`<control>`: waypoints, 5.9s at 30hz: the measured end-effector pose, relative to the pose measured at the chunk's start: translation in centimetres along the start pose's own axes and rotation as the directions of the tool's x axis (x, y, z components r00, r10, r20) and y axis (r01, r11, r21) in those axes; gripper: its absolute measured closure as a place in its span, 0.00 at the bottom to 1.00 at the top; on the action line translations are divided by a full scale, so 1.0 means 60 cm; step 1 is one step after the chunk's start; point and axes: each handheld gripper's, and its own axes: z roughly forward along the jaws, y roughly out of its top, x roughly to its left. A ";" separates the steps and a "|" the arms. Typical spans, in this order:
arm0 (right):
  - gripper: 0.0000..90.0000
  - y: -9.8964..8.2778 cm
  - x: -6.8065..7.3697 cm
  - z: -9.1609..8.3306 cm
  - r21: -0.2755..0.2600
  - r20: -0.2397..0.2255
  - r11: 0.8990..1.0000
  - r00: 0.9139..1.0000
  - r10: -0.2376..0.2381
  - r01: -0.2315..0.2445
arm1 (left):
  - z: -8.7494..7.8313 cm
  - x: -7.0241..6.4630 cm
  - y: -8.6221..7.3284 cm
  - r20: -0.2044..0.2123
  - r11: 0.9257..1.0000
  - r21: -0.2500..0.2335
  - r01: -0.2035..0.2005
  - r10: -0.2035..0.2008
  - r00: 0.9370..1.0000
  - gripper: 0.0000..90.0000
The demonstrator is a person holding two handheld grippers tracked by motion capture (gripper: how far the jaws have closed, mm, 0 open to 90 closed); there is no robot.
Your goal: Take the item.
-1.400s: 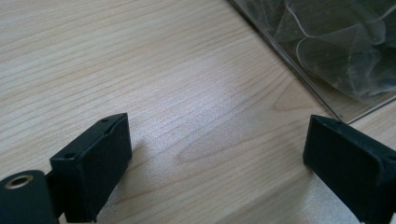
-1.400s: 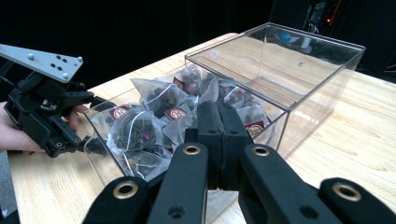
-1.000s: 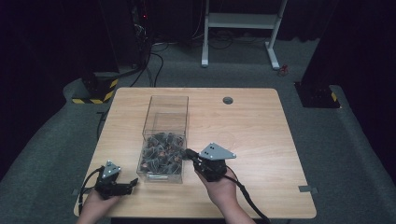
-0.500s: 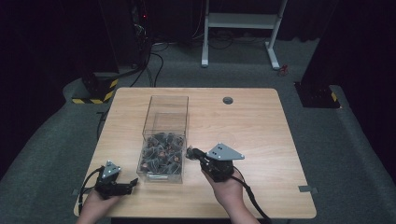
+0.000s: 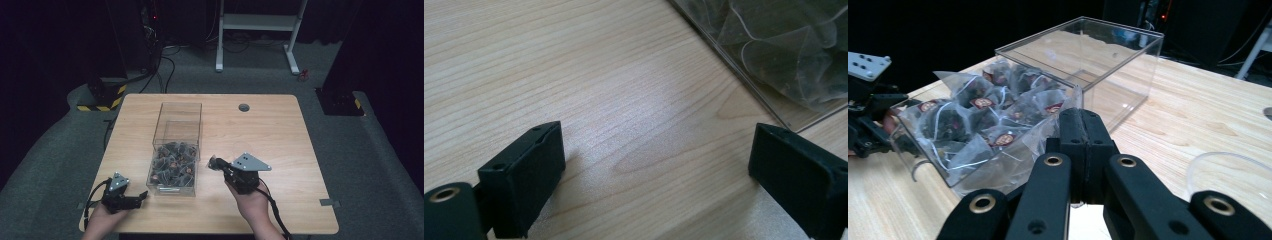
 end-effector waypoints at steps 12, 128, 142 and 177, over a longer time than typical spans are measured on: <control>1.00 0.000 -0.027 -0.005 -0.001 0.044 1.000 0.999 0.007 -0.007 | 0.000 0.000 0.000 0.000 1.000 0.000 0.000 0.000 1.000 0.09; 0.43 -0.016 -0.114 0.015 0.074 0.204 0.995 0.978 0.048 -0.064 | 0.000 0.001 0.000 0.000 1.000 0.000 -0.004 0.004 1.000 0.09; 0.26 -0.041 -0.121 -0.020 0.057 0.246 0.995 0.967 0.060 -0.076 | 0.000 0.001 0.000 0.001 1.000 0.002 -0.004 0.004 1.000 0.09; 0.26 -0.219 -0.161 -0.081 0.220 0.357 0.958 0.929 0.099 -0.186 | 0.000 0.000 0.000 -0.002 1.000 -0.004 -0.001 0.001 1.000 0.10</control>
